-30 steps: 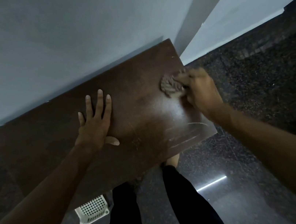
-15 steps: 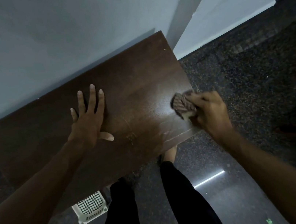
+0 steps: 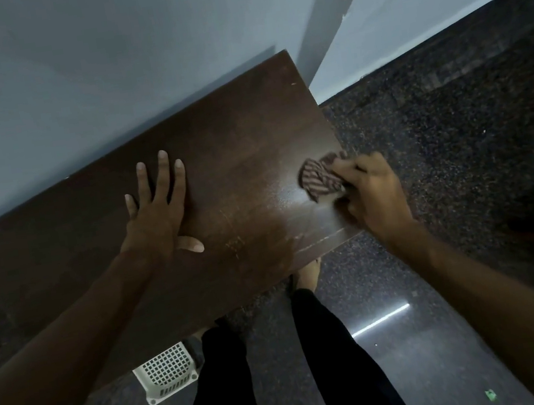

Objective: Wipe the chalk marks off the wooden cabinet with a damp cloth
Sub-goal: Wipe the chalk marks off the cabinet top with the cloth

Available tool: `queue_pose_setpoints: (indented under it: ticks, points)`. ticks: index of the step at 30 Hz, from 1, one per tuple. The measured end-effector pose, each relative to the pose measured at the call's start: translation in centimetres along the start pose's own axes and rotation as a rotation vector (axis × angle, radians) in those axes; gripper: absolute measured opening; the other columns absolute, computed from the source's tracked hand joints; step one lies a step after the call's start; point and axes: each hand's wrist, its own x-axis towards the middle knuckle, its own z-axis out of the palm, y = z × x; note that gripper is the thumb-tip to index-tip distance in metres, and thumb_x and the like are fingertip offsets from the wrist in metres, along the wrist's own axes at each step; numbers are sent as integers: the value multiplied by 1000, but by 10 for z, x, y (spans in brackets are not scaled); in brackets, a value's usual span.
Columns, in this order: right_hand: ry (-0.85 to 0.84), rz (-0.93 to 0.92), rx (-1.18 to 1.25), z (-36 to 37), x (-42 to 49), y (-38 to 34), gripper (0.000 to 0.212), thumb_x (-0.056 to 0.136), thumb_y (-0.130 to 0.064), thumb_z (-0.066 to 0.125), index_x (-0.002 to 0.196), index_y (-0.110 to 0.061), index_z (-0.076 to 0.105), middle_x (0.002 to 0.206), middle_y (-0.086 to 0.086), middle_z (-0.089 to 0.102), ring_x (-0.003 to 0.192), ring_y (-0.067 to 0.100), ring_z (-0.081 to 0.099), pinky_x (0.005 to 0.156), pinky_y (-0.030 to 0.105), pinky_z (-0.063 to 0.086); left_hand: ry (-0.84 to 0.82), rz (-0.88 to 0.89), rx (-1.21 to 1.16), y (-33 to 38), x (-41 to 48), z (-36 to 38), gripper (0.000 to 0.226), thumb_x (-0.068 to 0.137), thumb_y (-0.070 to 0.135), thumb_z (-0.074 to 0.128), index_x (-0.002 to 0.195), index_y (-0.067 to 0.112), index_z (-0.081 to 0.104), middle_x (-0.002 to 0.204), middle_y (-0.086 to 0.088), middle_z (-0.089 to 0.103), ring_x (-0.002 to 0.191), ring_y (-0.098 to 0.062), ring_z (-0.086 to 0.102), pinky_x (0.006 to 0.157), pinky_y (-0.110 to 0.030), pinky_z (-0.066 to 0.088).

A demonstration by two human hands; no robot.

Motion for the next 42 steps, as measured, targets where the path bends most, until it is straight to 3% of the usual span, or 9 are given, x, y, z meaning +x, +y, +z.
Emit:
queue_pose_setpoints:
  ticks: [3, 8, 13, 16, 21, 29, 34, 39, 42]
  points:
    - [53, 124, 10, 5, -54, 5, 71, 57, 11, 83, 123, -5, 65, 111, 16, 63, 94, 36, 56, 69, 43, 58, 11, 0, -10, 0, 1, 1, 151, 59, 59, 84, 157, 16, -22, 160, -6, -38, 147, -44, -29, 115, -72, 10]
    - [181, 303, 144, 35, -73, -33, 52, 67, 15, 71, 114, -8, 71, 109, 14, 63, 98, 30, 53, 80, 43, 51, 6, 9, -36, -1, 1, 2, 151, 59, 57, 86, 157, 18, -22, 160, -6, -38, 147, -43, -30, 115, -73, 7]
    - [42, 77, 180, 79, -103, -119, 52, 61, 4, 77, 108, -17, 74, 103, 0, 65, 91, 19, 46, 72, 28, 45, -4, 1, -56, 0, 1, 1, 151, 59, 56, 86, 156, 18, -24, 159, -4, -41, 146, -42, -32, 116, -73, 6]
    - [-6, 0, 179, 90, -109, -156, 36, 76, -14, 56, 107, -17, 74, 107, 0, 68, 94, 19, 49, 68, 28, 53, -3, 4, -65, 0, 0, 2, 151, 61, 55, 87, 155, 20, -26, 157, -2, -44, 146, -41, -34, 116, -71, 5]
    - [-65, -206, 41, 80, -103, -117, 41, 71, -14, 75, 112, -18, 73, 110, 0, 69, 86, 23, 58, 69, 32, 48, -2, 7, -64, 0, 0, 1, 151, 61, 57, 86, 155, 20, -26, 157, -2, -44, 146, -41, -33, 116, -71, 4]
    - [83, 251, -25, 16, -49, -18, 61, 65, 11, 69, 122, -10, 67, 107, 13, 64, 92, 34, 52, 67, 39, 55, 30, -8, 6, -1, 1, 4, 150, 61, 63, 81, 156, 19, -27, 158, -4, -42, 148, -42, -29, 114, -74, 7]
    - [195, 494, 75, 34, -40, -55, 58, 68, 13, 63, 122, -10, 68, 113, 13, 60, 101, 35, 51, 76, 45, 55, 44, -4, -8, -4, 2, 5, 151, 59, 60, 83, 156, 20, -25, 158, -2, -42, 148, -41, -30, 114, -73, 5]
    - [-43, 203, 93, 81, -68, -149, 73, 53, -1, 76, 122, -21, 64, 114, 4, 62, 102, 27, 49, 72, 41, 56, 83, 46, 10, -10, 3, 4, 151, 57, 65, 83, 158, 19, -19, 162, -3, -34, 149, -42, -25, 119, -66, 1]
    - [-120, -20, 126, 104, -90, -191, 51, 64, -15, 59, 115, -18, 68, 110, 1, 64, 94, 22, 46, 66, 32, 53, 85, 83, 57, -19, 3, 1, 151, 58, 68, 83, 158, 22, -21, 162, -2, -35, 150, -40, -24, 120, -62, -1]
